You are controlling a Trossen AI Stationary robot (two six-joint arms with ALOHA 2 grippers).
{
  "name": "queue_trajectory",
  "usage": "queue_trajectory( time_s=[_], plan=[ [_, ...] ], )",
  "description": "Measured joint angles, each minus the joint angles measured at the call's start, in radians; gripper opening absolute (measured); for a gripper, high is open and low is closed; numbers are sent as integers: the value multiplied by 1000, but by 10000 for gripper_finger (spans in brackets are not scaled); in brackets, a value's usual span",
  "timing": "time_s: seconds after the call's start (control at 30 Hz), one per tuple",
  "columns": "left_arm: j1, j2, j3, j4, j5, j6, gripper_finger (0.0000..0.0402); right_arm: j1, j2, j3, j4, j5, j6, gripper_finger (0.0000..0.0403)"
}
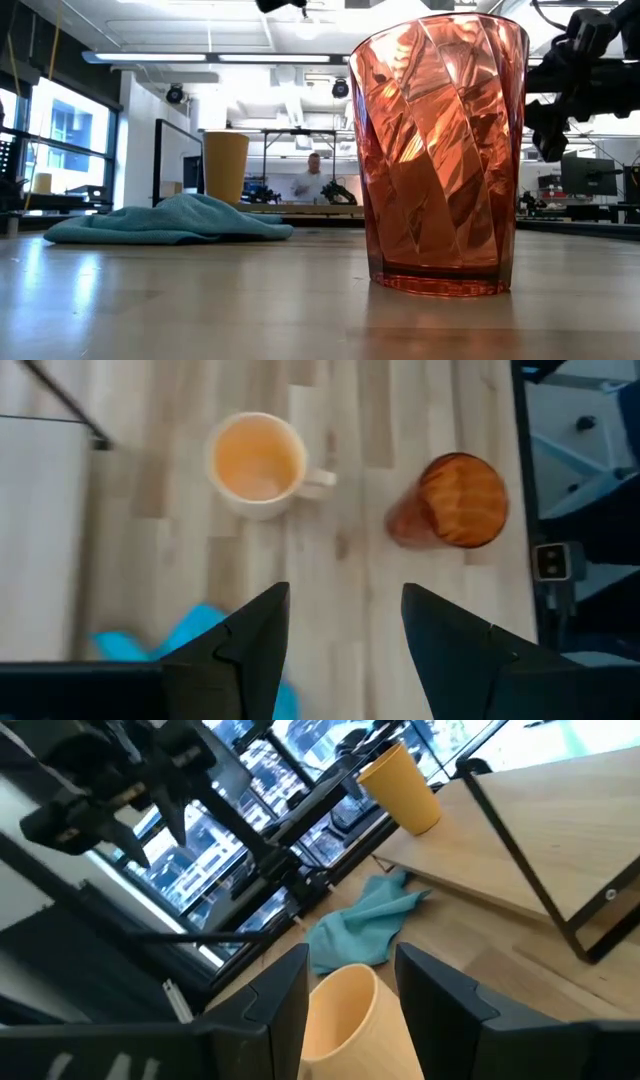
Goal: Stack small to large cups/mugs on shelf
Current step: Put the brown cup on the shelf
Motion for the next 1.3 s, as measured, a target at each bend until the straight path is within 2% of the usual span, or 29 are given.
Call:
queue_trajectory(
  time_s=[0.33,0.53,0.87,1.3],
  plan=[
    [-143,5,-225,332,-90,-259,184,0,0,0,-30,-76,-11,140],
    [-218,51,-240,428,-120,-366,184,0,0,0,-41,-105,-31,140],
    [-257,151,-243,471,-124,-487,184,0,18,0,-42,-119,-25,140],
    [-257,165,-241,462,-165,-565,184,0,19,0,-42,-119,-22,140]
  ],
)
